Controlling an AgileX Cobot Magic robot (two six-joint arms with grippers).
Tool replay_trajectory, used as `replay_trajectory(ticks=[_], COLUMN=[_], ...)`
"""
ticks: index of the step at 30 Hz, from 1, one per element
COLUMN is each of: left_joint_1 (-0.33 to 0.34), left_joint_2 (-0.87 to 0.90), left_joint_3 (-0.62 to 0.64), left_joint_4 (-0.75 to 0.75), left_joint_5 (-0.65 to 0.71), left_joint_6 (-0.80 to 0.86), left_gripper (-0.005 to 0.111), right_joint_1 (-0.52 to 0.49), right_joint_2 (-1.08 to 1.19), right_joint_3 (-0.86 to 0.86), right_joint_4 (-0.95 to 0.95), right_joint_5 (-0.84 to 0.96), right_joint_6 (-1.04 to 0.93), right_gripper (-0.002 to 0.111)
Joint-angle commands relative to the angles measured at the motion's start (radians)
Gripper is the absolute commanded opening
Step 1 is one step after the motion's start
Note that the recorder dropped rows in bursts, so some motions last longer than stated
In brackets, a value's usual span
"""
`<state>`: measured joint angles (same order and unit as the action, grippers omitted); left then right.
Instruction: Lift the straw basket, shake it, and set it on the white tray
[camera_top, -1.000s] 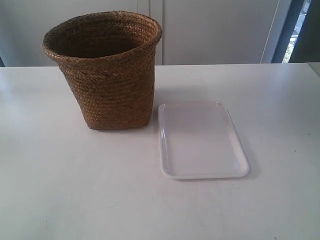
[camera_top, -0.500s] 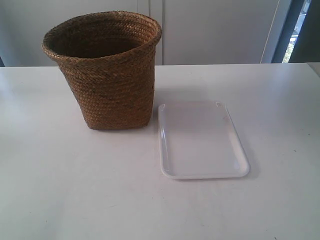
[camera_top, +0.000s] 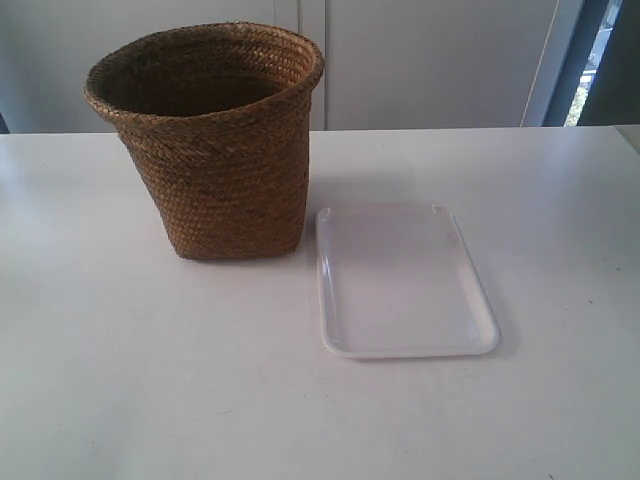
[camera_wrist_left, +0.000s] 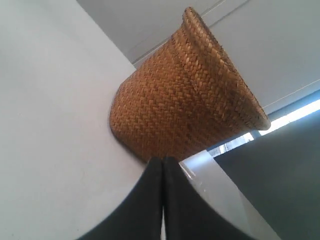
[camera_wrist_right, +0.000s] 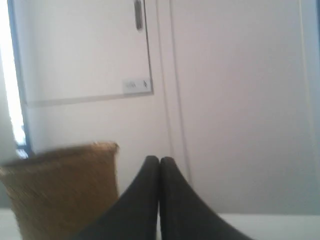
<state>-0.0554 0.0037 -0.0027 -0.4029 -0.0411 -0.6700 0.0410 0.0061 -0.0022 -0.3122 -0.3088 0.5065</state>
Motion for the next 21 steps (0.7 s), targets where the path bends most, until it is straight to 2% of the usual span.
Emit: replay_trajectory(ticks=[1,3,5,8,11,14,16,21], left_joint_1=[0.003,0.003,0.003,0.003,0.003,0.003,0.003,0.003], left_joint_2=[-0.004,-0.004,-0.004,-0.004,-0.004,-0.004,-0.004,-0.004], left_joint_3=[0.003,0.003,0.003,0.003,0.003,0.003,0.003,0.003], left_joint_4=[-0.031,-0.031,-0.031,-0.031,-0.016,0.0,-0.009,-0.009], left_joint_5=[0.083,-0.007,-0.08,-0.03,0.103,0.234,0.238,0.149], left_joint_6=[-0.032,-0.03,-0.033,-0.036,0.016,0.065,0.056,0.061], left_gripper=[0.0,0.0,0.0,0.0,0.0,0.0,0.0,0.0], right_joint_1=[-0.006,-0.006,-0.006,-0.006,-0.006,-0.002,-0.002,-0.002], right_joint_2=[-0.006,-0.006,-0.006,-0.006,-0.006,-0.006,-0.006,-0.006], right_joint_3=[0.002,0.002,0.002,0.002,0.002,0.002,0.002,0.002], right_joint_4=[0.046,0.151,0.215,0.3,0.395,0.41,0.41,0.41], right_joint_5=[-0.22,-0.241,-0.249,-0.204,-0.133,-0.009,0.031,0.011], right_joint_6=[0.302,0.452,0.49,0.485,0.556,0.621,0.621,0.623], right_gripper=[0.0,0.0,0.0,0.0,0.0,0.0,0.0,0.0])
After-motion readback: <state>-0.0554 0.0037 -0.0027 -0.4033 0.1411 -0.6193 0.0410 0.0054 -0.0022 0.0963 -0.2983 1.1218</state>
